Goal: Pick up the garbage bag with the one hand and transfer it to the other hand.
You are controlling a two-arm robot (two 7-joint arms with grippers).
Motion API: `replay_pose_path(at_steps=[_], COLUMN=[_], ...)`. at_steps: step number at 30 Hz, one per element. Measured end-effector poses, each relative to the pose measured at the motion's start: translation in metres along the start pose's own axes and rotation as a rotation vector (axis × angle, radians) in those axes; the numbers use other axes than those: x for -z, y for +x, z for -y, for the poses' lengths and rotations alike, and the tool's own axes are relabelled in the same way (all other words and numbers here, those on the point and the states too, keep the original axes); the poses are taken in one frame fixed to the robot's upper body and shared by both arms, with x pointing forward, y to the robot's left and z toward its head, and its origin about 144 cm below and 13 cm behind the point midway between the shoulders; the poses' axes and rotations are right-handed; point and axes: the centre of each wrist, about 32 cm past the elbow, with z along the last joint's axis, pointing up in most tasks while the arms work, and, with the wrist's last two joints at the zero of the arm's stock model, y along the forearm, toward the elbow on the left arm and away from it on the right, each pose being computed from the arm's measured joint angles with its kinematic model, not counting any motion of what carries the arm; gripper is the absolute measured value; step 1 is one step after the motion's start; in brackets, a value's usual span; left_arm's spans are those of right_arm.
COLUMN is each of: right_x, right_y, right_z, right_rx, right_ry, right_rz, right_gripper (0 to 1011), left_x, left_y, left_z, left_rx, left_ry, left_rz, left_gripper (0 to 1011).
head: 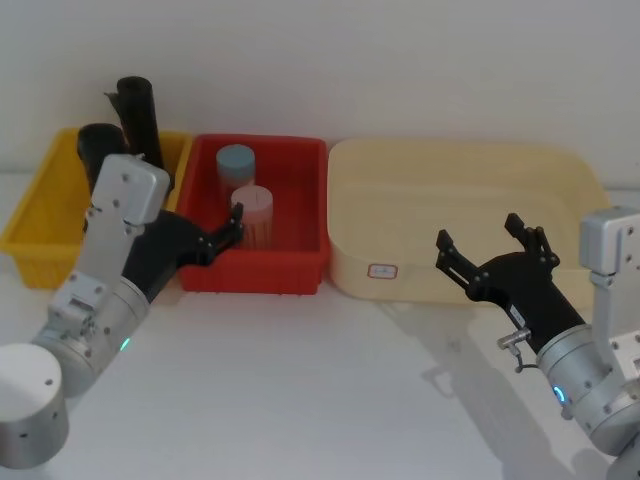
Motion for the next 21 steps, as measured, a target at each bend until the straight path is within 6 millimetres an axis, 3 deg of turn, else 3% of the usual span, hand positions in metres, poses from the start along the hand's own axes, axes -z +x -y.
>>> replay_pose_path(at_steps=[10,21], right_x=[0.000,0.000], right_y=[0.000,0.000], right_z=[0.000,0.000], right_rx=[0.000,0.000], right_ry=[0.000,0.000], right_rz=[0.000,0.000], right_gripper=[1001,1001], left_x=[-0.034,-0.050], left_y=[0.013,0.055], left_z=[-0.022,-0.061], left_rx=[-0.054,-0.159], left_ry=[0.064,0.188], left_rz=[-0.085,-0.170], left_gripper=[1001,1001])
